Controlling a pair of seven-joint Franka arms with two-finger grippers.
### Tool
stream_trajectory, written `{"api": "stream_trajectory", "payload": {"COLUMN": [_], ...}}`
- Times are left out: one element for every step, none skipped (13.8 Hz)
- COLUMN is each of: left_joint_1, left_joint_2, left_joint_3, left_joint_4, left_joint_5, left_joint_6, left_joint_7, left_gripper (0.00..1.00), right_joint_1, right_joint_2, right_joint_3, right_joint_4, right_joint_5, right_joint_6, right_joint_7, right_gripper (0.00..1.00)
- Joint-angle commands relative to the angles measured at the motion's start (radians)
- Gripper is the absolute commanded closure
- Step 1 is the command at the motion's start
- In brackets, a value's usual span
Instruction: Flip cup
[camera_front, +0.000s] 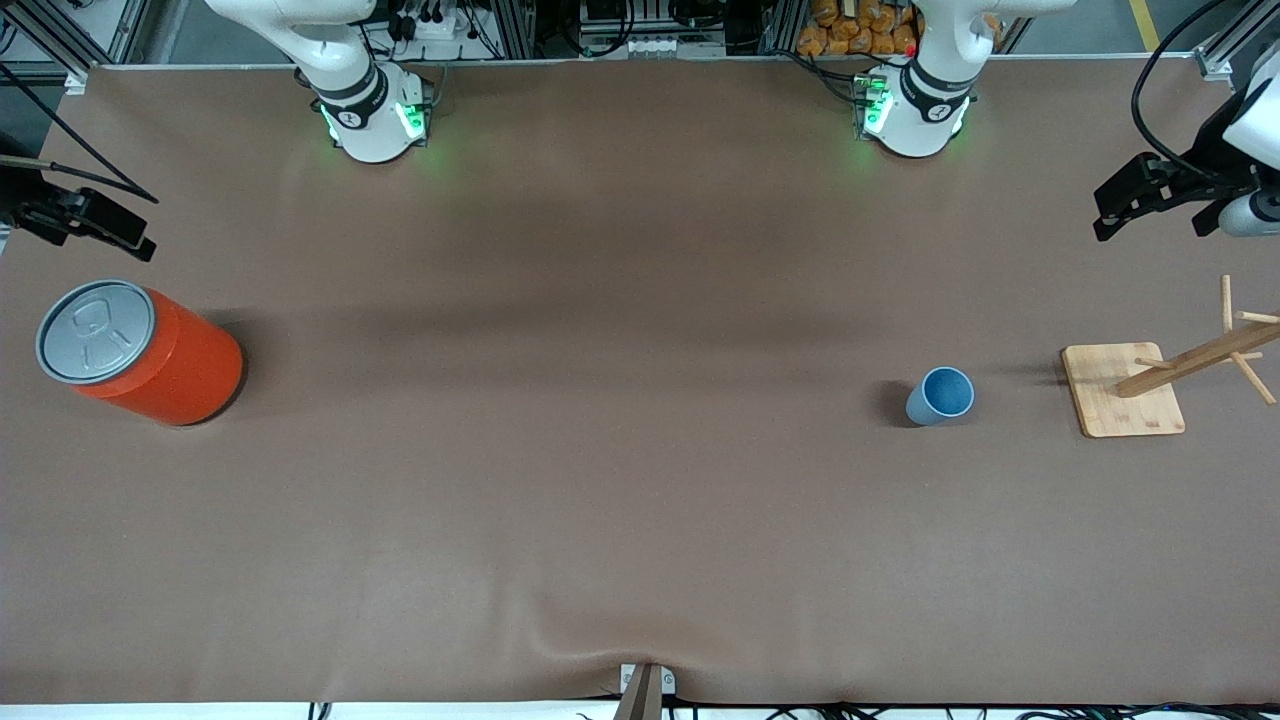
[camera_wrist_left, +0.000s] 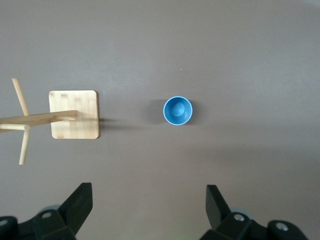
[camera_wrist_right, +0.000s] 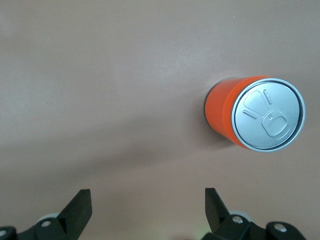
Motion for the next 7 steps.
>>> {"api": "stream_trajectory", "payload": {"left_joint_1": [-0.013, -0.015, -0.015, -0.015, -0.016, -0.024, -0.026], "left_joint_2": [-0.033, -0.028, -0.026, -0.025, -0.025, -0.025, -0.025], "left_joint_3": [0.038, 0.04, 0.04, 0.04, 0.04, 0.04, 0.04], "left_joint_4": [-0.033, -0.029, -0.029, -0.027, -0.024, -0.022, -0.022], "left_joint_5": [-0.058, -0.057, -0.054, -0.052, -0.049, -0.046, -0.046], "left_joint_6": [0.011, 0.011, 0.011, 0.011, 0.011, 0.01, 0.001], "left_joint_7": [-0.027, -0.019, -0.019, -0.017, -0.019, -0.014, -0.014], "left_gripper": [0.0, 0.0, 0.0, 0.0, 0.0, 0.0, 0.0], "right_joint_1": [-0.022, -0.022, -0.022, -0.022, -0.022, -0.022, -0.022], "right_joint_2": [-0.013, -0.013, -0.013, -0.013, -0.013, -0.013, -0.013], "right_joint_3": [0.011, 0.011, 0.011, 0.011, 0.011, 0.011, 0.011], "right_joint_4": [-0.003, -0.003, -0.003, -0.003, -0.003, -0.003, -0.003], "right_joint_5": [0.016, 0.016, 0.016, 0.016, 0.016, 0.016, 0.016], "right_joint_6": [-0.008, -0.008, -0.008, -0.008, -0.008, -0.008, -0.008], "right_joint_7": [-0.014, -0.015, -0.015, -0.015, -0.015, -0.015, -0.015], "right_gripper": [0.0, 0.0, 0.0, 0.0, 0.0, 0.0, 0.0]}}
